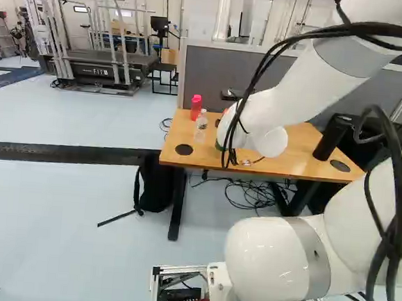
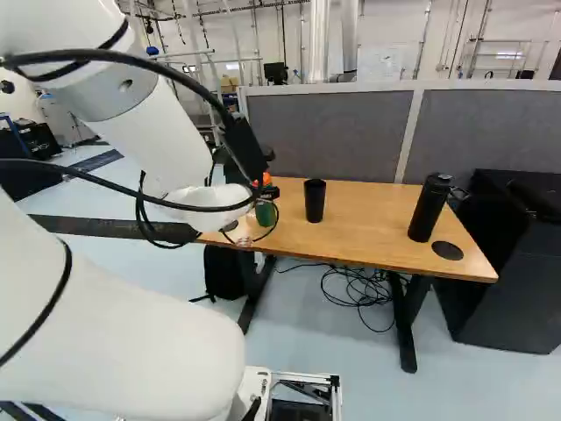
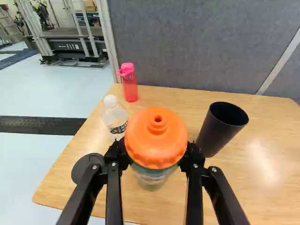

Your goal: Pick up the green bottle from the table

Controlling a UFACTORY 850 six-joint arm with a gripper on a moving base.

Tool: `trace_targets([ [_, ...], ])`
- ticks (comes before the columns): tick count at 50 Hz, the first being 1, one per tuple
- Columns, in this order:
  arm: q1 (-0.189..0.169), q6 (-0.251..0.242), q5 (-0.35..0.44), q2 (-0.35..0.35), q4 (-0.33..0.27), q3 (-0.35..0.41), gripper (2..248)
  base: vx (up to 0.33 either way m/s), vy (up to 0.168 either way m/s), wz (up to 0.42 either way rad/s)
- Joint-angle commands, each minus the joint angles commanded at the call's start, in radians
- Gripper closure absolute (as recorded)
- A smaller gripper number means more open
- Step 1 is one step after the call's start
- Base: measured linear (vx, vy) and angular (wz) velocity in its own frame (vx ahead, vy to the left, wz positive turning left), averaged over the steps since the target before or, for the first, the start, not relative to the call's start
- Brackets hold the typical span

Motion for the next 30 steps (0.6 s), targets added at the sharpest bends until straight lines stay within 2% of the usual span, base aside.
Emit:
trace_targets([
  [30,0.015,0.0,0.158,-0.005,0.0,0.115,220,0.0,0.0,0.0],
])
